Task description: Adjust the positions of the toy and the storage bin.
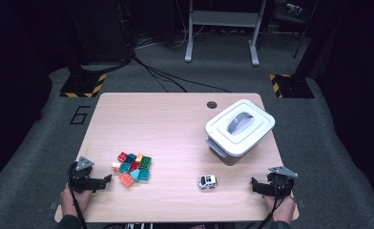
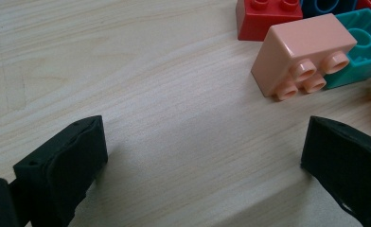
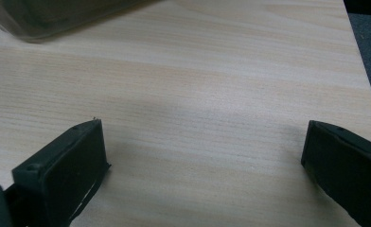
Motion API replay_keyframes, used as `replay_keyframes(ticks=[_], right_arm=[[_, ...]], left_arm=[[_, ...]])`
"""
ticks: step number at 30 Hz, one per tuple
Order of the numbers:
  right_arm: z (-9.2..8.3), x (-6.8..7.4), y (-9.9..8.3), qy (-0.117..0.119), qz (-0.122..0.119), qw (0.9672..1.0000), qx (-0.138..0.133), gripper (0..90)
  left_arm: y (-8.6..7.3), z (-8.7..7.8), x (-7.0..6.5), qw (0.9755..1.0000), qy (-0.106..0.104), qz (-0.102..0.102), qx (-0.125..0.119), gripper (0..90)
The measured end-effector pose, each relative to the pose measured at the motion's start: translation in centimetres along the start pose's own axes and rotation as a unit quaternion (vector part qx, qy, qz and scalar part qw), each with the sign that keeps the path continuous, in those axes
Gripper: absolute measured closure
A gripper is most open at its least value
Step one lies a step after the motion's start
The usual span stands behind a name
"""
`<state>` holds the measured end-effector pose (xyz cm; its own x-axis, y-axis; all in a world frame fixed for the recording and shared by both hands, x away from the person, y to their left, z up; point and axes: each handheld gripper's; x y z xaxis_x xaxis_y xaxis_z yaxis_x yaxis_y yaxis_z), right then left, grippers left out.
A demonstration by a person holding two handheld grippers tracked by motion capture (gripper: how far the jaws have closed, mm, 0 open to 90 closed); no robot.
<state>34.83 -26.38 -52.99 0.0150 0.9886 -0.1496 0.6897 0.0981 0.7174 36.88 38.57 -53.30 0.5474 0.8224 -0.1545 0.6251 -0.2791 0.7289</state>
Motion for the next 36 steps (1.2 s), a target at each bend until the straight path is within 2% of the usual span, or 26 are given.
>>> replay_keyframes(ticks=[16,22,28,29,36], right_arm=[[-0.1,0.2,0.0,-0.005,0.007,1.0000,0.005,0.0],[-0.4,0.6,0.2,0.007,-0.012,0.9999,0.008,0.0],[-1.4,1.8,-0.1,0.022,0.002,0.9997,0.014,0.0],[-1.6,2.0,0.0,0.029,0.000,0.9995,0.012,0.0],[-3.6,4.0,1.0,0.038,0.000,0.9992,0.009,0.0]], left_arm=[[0.0,0.0,0.0,1.0000,0.001,-0.001,0.000,0.9],[0.0,0.0,0.0,1.0000,0.001,0.000,0.001,0.9],[0.0,0.1,0.0,1.0000,0.002,-0.001,-0.001,0.8],[0.0,0.1,0.0,1.0000,0.002,-0.001,-0.001,0.8],[0.0,0.1,0.0,1.0000,0.002,-0.001,-0.001,0.8]])
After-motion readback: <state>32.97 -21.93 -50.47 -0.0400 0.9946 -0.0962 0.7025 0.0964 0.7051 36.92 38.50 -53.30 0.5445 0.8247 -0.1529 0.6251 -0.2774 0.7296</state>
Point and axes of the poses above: each handheld gripper's, and its own axes: z roughly forward along the jaws, y roughly out of its top, x roughly to its left, and after that the axes turned 13 degrees about -y, right-handed
